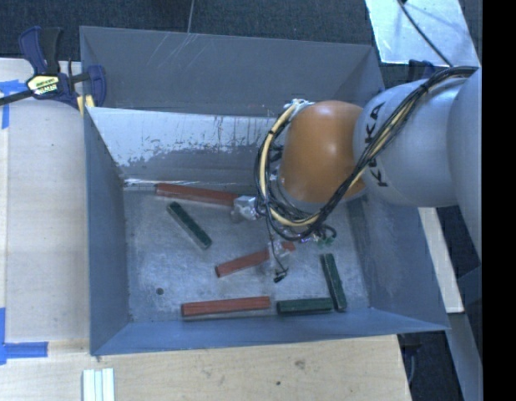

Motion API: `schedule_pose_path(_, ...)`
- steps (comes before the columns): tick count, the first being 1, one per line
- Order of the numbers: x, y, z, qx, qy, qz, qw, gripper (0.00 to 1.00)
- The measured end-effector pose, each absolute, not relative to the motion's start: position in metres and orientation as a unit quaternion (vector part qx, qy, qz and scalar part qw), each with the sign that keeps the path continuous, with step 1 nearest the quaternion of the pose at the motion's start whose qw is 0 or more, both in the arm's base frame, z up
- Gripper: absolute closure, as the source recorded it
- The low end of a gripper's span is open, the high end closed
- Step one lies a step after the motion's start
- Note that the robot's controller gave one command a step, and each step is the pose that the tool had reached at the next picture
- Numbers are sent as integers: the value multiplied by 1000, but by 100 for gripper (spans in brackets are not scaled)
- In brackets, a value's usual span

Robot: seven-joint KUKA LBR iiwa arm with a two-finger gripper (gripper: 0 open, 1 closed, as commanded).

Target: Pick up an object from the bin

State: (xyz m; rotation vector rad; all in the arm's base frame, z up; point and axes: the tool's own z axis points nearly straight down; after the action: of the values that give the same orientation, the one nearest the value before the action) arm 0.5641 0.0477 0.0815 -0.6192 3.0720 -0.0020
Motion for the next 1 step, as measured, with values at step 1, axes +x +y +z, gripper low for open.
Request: schedule_pose_path(1, 565, 54, 53, -206, 979, 2, 5, 100)
